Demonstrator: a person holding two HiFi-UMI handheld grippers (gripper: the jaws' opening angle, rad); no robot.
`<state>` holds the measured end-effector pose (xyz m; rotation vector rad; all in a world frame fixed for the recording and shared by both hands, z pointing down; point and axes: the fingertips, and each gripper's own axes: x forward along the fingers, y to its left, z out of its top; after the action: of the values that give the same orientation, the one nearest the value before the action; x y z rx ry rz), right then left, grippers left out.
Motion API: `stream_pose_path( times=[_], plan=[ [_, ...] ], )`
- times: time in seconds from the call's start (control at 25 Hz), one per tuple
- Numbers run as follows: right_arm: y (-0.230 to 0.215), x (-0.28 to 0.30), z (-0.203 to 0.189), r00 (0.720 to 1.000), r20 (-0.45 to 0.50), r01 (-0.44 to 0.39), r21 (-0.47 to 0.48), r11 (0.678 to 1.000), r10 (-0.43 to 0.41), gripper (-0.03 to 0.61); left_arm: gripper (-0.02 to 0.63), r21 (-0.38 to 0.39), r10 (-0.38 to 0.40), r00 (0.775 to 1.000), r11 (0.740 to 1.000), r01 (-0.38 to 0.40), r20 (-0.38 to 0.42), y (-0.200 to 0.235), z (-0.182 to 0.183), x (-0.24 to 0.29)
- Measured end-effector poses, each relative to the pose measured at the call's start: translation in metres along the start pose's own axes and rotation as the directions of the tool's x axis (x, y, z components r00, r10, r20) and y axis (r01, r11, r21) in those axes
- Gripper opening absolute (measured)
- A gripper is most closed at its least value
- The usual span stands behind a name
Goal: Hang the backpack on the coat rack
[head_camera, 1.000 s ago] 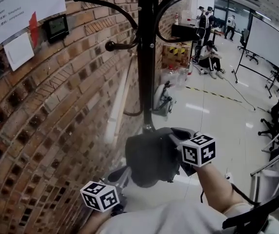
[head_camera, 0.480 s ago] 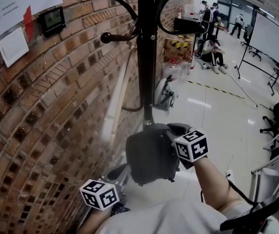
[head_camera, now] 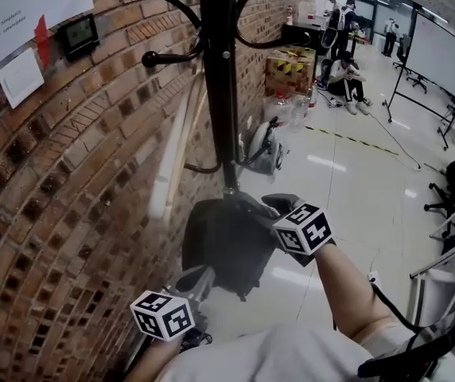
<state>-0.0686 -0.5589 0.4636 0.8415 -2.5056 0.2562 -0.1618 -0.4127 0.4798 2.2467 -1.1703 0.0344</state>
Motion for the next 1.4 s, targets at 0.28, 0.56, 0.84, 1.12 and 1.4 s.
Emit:
stream_pose_path(
  times=[0.28,0.56,0.84,1.12,1.4],
  plan=[
    [0.008,-0.043,-0.002,0.999,0.051,0.015,-0.017,1.0,-0.014,0.213,0.002,0.027,0.011,1.0,1.0,-0.011,0.022,-0.028,-0.001,-0.008],
    [0.08,-0.121,-0.016,0.975,0.189,-0.135,0.093,0.986,0.116,0.002,0.002,0.055,0.025,0.997,0.998,-0.03,0.077,-0.077,-0.003,-0.03],
    [0.174,-0.207,-0.097,0.95,0.181,-0.283,0.153,0.947,0.255,0.0,0.002,0.06,0.036,0.997,0.997,-0.04,0.071,-0.163,-0.074,-0.071],
    [0.234,-0.271,-0.169,0.923,0.167,-0.38,0.247,0.891,0.347,0.0,0.002,0.038,0.081,0.997,0.996,-0.081,0.012,-0.222,-0.154,-0.109],
    [0.274,-0.321,-0.193,0.93,0.142,-0.362,0.211,0.908,0.338,0.0,0.002,0.035,0.044,0.999,0.998,-0.045,0.016,-0.257,-0.182,-0.127]
  ],
)
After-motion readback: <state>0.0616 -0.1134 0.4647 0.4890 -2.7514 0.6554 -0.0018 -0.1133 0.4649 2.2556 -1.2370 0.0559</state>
